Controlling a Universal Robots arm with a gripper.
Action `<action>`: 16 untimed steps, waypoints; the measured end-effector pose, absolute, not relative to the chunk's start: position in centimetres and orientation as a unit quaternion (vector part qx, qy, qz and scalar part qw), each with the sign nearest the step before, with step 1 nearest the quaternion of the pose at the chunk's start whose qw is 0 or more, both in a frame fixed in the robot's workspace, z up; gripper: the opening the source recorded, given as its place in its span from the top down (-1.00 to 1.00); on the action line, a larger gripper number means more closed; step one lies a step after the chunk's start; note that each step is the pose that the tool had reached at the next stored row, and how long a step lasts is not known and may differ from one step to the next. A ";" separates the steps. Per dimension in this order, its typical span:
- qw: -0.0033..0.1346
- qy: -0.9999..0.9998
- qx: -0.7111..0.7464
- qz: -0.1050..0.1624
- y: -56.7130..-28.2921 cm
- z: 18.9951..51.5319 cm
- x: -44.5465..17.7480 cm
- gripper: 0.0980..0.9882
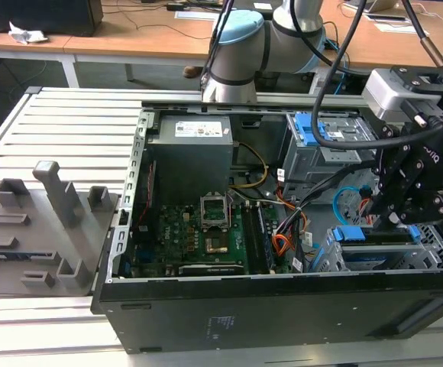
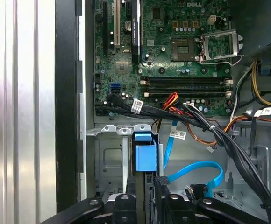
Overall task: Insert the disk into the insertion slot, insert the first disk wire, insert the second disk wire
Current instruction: 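Insert the first disk wire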
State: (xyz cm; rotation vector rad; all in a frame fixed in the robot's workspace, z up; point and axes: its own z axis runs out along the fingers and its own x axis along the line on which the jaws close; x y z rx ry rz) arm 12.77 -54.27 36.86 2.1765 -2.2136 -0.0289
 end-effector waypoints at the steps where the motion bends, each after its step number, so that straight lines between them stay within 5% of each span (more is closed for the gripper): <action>1: 0.019 -0.713 0.701 -0.009 -54.3 37.2 12.8 0.54; 5: 0.020 -0.713 0.701 -0.008 -51.4 37.2 12.8 0.54; 16: 0.031 -0.713 0.701 -0.019 -49.9 35.9 14.7 0.54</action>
